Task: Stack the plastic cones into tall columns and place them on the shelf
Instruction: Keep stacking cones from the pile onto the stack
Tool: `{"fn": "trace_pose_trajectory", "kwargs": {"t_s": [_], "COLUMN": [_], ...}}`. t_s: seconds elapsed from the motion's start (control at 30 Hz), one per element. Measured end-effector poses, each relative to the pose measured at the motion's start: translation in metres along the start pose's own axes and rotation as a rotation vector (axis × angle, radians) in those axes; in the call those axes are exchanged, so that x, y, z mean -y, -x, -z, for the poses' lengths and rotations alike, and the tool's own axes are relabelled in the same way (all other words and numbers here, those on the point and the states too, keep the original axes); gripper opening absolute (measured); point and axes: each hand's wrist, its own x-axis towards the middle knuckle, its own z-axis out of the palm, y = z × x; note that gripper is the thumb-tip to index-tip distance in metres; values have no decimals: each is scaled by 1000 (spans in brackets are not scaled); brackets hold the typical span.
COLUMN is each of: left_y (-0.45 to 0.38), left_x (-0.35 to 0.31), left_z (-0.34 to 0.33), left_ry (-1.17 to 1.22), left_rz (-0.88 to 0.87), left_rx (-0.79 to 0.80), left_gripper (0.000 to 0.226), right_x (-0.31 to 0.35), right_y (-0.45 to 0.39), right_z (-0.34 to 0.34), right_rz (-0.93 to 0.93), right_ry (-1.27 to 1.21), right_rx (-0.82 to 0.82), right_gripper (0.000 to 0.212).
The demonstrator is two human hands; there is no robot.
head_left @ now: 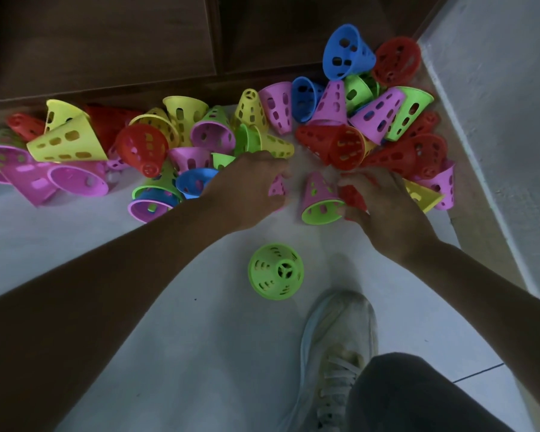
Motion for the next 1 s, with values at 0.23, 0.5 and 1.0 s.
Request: {"fn": "trace_pose_trajectory", "kwargs": {"t_s": [0.23, 0.5, 1.0], "left_y": [2, 22, 97], "left_x": [6, -1, -38], "left_z": [-7, 10, 63], "left_ry": [-48, 135, 475], "left_rz": [43, 66, 163], "left_rx": [2, -192, -316], "left_gripper": [34, 33, 57], "right_x": [-10, -6, 75], "right_y": [5, 12, 51], "right_z": [-5, -7, 24], "right_rz": [32, -63, -274], "right_ry": [-29, -241, -577], "right_rx": [-68, -181, -316], "right_gripper": [16, 9, 18]}}
